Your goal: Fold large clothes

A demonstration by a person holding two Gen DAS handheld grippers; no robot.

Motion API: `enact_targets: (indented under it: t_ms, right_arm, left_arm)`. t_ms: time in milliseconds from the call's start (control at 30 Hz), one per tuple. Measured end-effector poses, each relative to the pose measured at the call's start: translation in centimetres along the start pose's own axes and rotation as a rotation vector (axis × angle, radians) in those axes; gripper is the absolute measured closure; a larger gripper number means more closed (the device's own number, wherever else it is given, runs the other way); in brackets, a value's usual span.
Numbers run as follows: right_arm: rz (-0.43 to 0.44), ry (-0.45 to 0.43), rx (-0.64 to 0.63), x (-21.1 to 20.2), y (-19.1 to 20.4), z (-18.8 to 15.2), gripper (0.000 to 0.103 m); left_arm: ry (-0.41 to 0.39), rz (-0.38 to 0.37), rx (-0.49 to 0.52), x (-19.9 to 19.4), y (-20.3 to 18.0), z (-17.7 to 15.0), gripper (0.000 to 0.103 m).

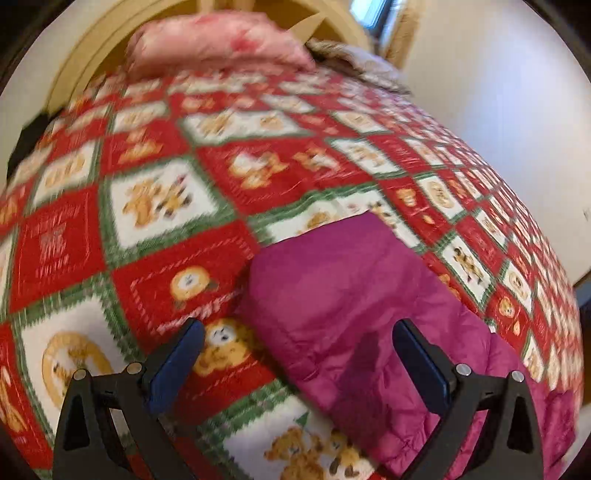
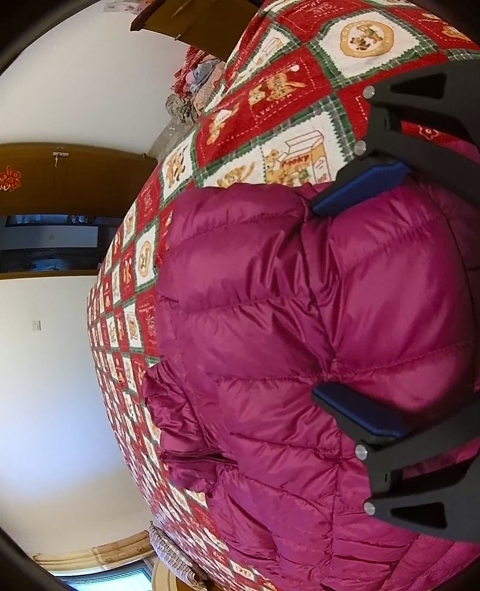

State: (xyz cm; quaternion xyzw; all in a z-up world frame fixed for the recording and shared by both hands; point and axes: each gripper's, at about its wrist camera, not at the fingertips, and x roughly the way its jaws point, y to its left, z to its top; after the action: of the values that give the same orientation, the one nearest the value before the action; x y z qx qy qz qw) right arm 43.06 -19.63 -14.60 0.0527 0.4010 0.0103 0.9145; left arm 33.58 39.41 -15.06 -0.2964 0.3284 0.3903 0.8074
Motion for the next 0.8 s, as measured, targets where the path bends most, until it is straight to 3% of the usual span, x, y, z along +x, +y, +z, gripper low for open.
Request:
enact_targets:
  t_ms: [33, 67, 100, 133, 200, 233, 300, 400, 467, 567, 667, 800]
  right_arm:
    - [-0.002, 0.001, -0.003, -0.1, 0.0, -0.1, 0.007]
    - [-0.004, 0.001, -0.005, 0.0, 0.1, -0.1, 0.007]
    - [-0.005, 0.001, -0.007, 0.0, 0.1, -0.1, 0.007]
    - [-0.006, 0.002, -0.008, 0.0, 0.0, -0.1, 0.007]
    - [-0.006, 0.001, -0.009, 0.0, 0.0, -0.1, 0.007]
    - [-0.006, 0.001, -0.01, 0.0, 0.1, -0.1, 0.007]
    - [-0.004, 0.0, -0.009, 0.0, 0.0, -0.1, 0.007]
    - [-0.002, -0.001, -0.009, -0.1, 0.1, -0.1, 0.007]
    - [0.0, -0.004, -0.008, -0.1, 0.1, -0.1, 0.007]
    - [0.002, -0.006, -0.004, -0.1, 0.0, -0.1, 0.007]
    - [0.006, -0.009, -0.002, -0.1, 0.0, -0.1, 0.007]
    - [0.023, -0.016, 0.014, -0.2, -0.3, -0.2, 0.007]
  left_arm:
    - [-0.007, -0.013, 0.043, 0.0, -0.7, -0.4, 0.016]
    - [-0.005, -0.022, 0.065, 0.2, -0.8, -0.4, 0.047]
    - [-0.001, -0.013, 0.091, 0.4, -1.3, -0.8, 0.055]
    - [-0.006, -0.018, 0.098, 0.4, -1.4, -0.9, 0.058]
    - [0.001, -0.072, 0.108, 0.3, -1.7, -0.9, 0.087]
    - [0.009, -0.108, 0.109, 0.3, -1.7, -0.9, 0.09]
    - [0.004, -0.11, 0.13, 0.1, -2.3, -0.4, 0.092]
    - [-0.066, -0.139, 0.19, -2.0, -4.7, 0.0, 0.093]
    - [-0.134, -0.201, 0.239, -4.9, -7.0, 0.0, 0.093]
    - [-0.23, -0.356, 0.355, -10.2, -12.0, -1.1, 0.093]
    - [-0.324, -0.532, 0.544, -16.4, -18.4, -4.8, 0.093]
    - [-0.35, -0.776, 0.741, -22.4, -24.4, -10.9, 0.093]
